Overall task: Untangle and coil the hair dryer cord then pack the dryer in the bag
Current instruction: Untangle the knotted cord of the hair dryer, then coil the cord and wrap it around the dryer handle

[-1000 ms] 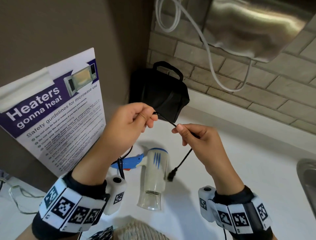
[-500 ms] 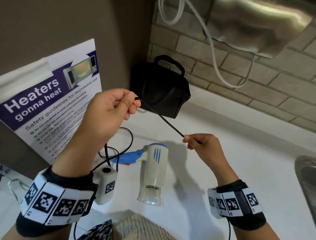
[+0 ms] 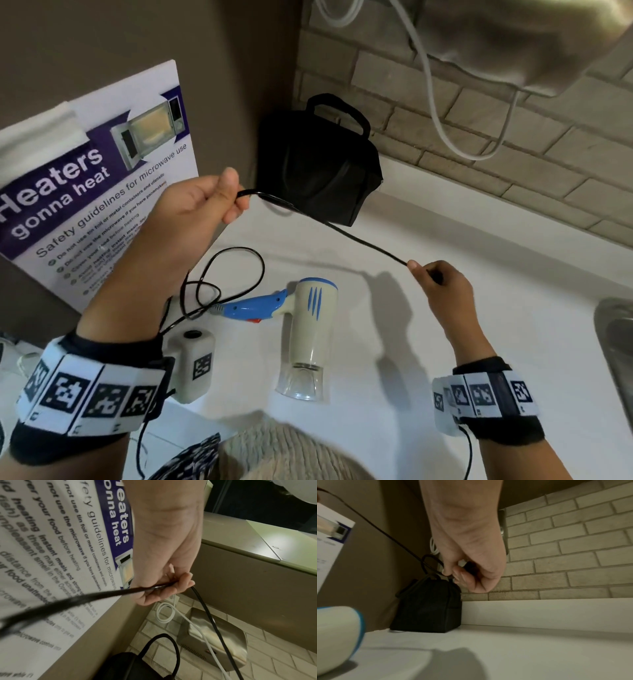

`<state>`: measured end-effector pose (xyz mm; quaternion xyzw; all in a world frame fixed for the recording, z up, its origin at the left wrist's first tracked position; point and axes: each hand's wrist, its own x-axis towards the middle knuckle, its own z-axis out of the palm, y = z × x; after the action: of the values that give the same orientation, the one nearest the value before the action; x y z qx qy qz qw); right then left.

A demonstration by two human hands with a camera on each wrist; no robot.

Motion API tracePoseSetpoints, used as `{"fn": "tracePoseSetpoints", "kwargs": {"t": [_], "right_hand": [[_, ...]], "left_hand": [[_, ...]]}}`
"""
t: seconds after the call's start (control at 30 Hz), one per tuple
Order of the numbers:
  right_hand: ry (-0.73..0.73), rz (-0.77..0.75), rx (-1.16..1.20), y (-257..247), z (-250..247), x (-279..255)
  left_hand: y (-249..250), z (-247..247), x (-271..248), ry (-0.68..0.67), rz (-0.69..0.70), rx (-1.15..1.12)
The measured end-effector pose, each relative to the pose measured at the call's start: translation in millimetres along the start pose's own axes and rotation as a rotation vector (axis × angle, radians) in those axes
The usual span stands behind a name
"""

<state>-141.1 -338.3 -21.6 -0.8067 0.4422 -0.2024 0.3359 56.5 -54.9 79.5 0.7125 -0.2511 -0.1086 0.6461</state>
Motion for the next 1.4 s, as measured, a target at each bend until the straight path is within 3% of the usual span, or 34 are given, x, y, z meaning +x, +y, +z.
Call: {"fn": "tracePoseSetpoints", "kwargs": {"t": [0.1, 0.2, 0.3, 0.43, 0.6, 0.9, 1.13, 1.27, 1.4], "right_hand": [[0.153, -0.001, -0.07, 13.9, -14.1, 7.3], [0.231, 0.048, -0.136, 35.4, -23.5, 16.8], [0.205, 0.137, -0.148, 56.2, -24.0, 24.6], [0.111, 0.242, 0.129, 61.2, -9.5, 25.7], [-0.008, 0.315, 0.257, 53.4, 4.0, 21.2], [-0.092, 0.379, 0.34, 57.6, 15.1, 9.6], [-0.193, 0.371, 0.301, 52.3, 17.5, -8.7], [-0.274, 0.374, 0.235, 50.1, 22.3, -18.7], [-0.322, 0.362, 0.175, 47.3, 21.3, -27.0]], "left_hand": [[-10.7, -0.2, 1.2, -0.043, -0.034, 0.022], [-22.5, -5.5, 8.1, -0.003, -0.11, -0.105], [-33.3, -4.5, 14.6, 0.057, -0.118, -0.189], [-47.1, 16.1, 14.5, 0.026, -0.121, -0.221], [-65.5, 31.7, 18.0, -0.128, -0.128, -0.105], [-113.6, 64.0, 35.8, -0.286, -0.344, 0.282], [-148.0, 83.1, 50.2, -0.445, -0.286, 0.737], [-156.4, 86.9, 56.2, -0.524, -0.32, 0.859], [-143.6, 84.6, 53.1, -0.489, -0.265, 0.86]]}}
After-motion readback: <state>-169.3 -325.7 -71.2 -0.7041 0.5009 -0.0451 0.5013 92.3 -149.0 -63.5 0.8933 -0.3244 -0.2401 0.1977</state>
